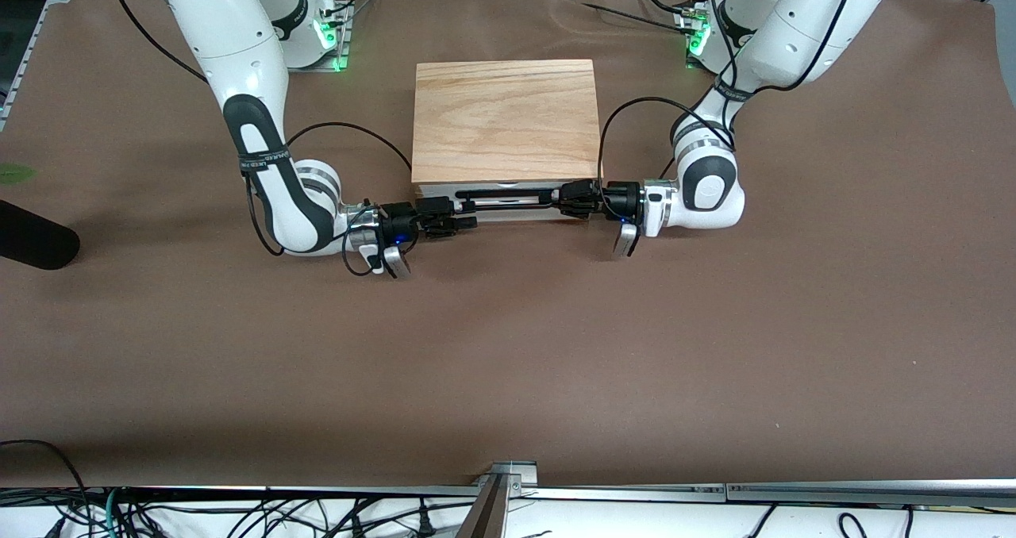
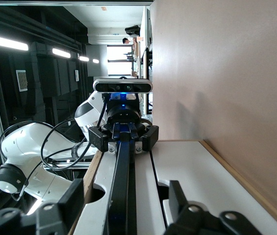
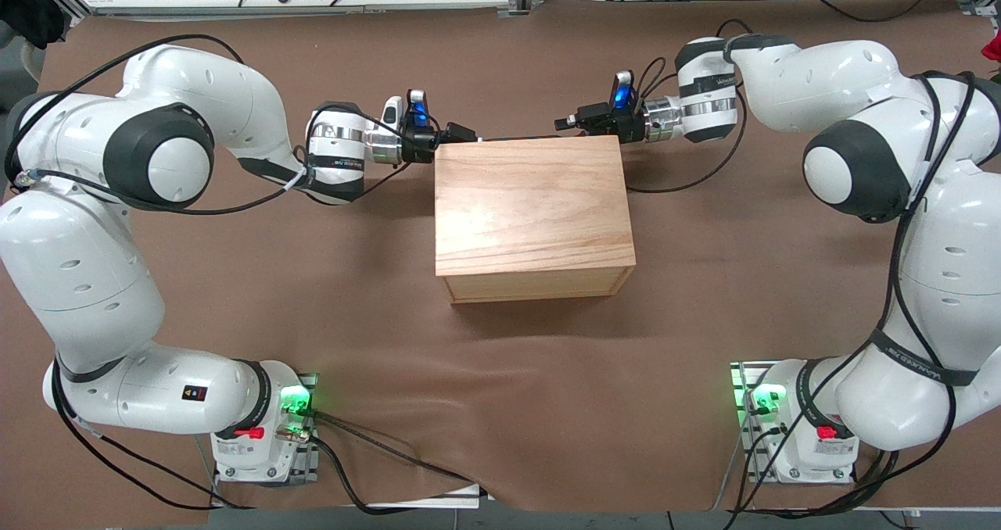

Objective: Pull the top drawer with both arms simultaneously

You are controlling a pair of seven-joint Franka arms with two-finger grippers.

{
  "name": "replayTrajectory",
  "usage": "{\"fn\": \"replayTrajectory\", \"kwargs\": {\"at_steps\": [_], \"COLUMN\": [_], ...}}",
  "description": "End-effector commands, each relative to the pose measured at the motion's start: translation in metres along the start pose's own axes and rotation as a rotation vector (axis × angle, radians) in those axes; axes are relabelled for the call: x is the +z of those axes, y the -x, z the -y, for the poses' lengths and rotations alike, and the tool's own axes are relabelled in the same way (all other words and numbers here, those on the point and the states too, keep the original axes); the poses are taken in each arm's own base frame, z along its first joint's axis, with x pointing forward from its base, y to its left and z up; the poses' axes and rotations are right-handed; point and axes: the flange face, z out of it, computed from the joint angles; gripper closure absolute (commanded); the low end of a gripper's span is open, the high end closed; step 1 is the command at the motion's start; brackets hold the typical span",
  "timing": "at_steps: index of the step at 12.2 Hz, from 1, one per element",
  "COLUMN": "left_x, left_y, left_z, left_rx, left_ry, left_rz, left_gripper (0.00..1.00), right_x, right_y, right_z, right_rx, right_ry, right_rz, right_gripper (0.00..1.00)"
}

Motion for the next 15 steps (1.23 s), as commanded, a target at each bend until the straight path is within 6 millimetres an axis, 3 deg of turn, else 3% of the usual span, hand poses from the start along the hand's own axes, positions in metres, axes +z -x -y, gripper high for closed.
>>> {"fn": "replayTrajectory", "kwargs": {"at_steps": [1, 10, 12, 13, 15], "left_x": [0.011, 0.010, 0.010, 0.009, 0.009], "left_y": [0.018, 0.019, 0.019, 0.018, 0.018], "left_z": [0.009, 0.008, 0.008, 0.008, 0.008], "left_rx": [-0.029, -0.021, -0.020, -0.020, -0.018], "left_ry": [-0.032, -0.033, -0.034, -0.035, -0.035], "left_rz": [0.052, 0.056, 0.055, 0.054, 0.054], "left_gripper": [1.00, 1.00, 1.00, 1.00, 1.00], "right_x": [0.002, 0.007, 0.006, 0.006, 0.005], "right_y": [0.006, 0.030, 0.032, 0.031, 0.028], "right_z": [0.001, 0.010, 0.010, 0.011, 0.013], "right_rx": [-0.019, -0.002, -0.002, -0.003, -0.009], "right_ry": [-0.005, -0.011, -0.004, -0.003, -0.004], "right_rz": [0.002, 0.029, 0.040, 0.040, 0.036], "right_gripper": [0.28, 0.29, 0.56, 0.63, 0.63]}}
